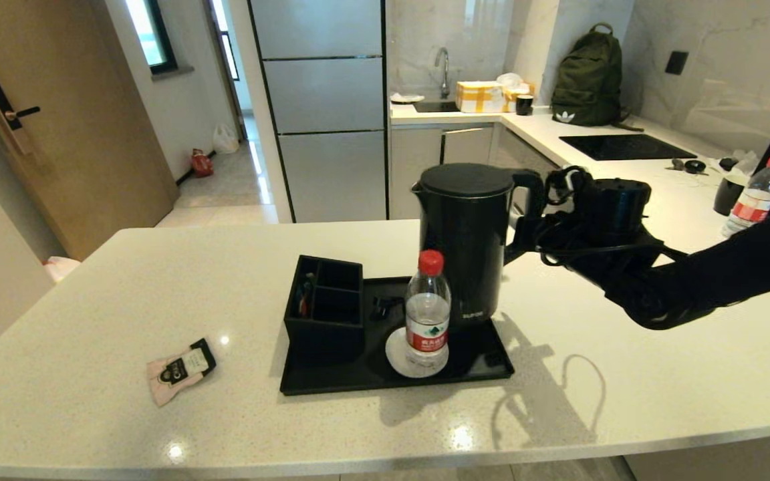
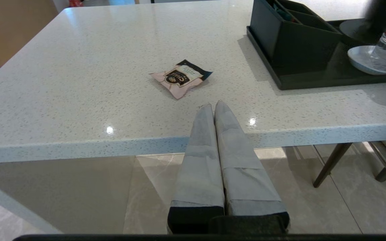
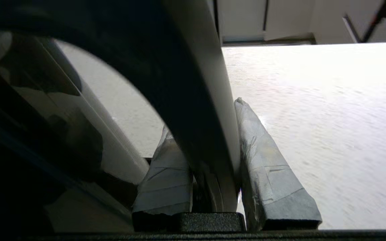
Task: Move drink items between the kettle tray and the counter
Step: Return the kettle to its original position
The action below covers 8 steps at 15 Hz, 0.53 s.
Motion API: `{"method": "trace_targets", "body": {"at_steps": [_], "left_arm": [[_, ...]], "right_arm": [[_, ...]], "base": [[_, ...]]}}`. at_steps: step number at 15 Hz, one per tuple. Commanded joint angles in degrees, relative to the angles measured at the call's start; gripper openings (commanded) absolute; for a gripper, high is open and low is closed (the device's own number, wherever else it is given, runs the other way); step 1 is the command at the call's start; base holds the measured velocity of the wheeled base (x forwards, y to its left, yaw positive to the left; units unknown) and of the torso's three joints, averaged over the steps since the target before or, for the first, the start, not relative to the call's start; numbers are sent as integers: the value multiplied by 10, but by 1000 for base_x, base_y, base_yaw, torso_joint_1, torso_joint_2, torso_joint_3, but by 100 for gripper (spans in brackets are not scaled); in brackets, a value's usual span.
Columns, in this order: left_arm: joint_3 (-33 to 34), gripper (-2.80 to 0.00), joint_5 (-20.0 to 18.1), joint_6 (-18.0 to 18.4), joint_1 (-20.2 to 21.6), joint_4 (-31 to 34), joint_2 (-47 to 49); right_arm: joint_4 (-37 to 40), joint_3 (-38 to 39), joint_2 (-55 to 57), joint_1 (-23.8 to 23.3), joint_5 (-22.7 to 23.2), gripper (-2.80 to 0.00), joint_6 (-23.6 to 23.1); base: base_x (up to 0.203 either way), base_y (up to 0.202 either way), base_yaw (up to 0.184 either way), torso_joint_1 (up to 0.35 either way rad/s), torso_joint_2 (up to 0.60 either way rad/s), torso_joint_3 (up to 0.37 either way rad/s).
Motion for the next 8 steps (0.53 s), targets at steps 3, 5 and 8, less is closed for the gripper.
{"method": "trace_targets", "body": {"at_steps": [3,5,8], "left_arm": [[0,-280,0,0,0,0,1],[0,-280,0,0,0,0,1],[0,-280,0,0,0,0,1]], "right_arm": [[-2,-31,42,13,-1,-280,-5],[9,-77,79,23,-4,-280,-6],[24,-102,99,28,-6,-280,-7]], "base": [[0,0,0,0,0,0],[0,0,0,0,0,0],[0,0,0,0,0,0]]}}
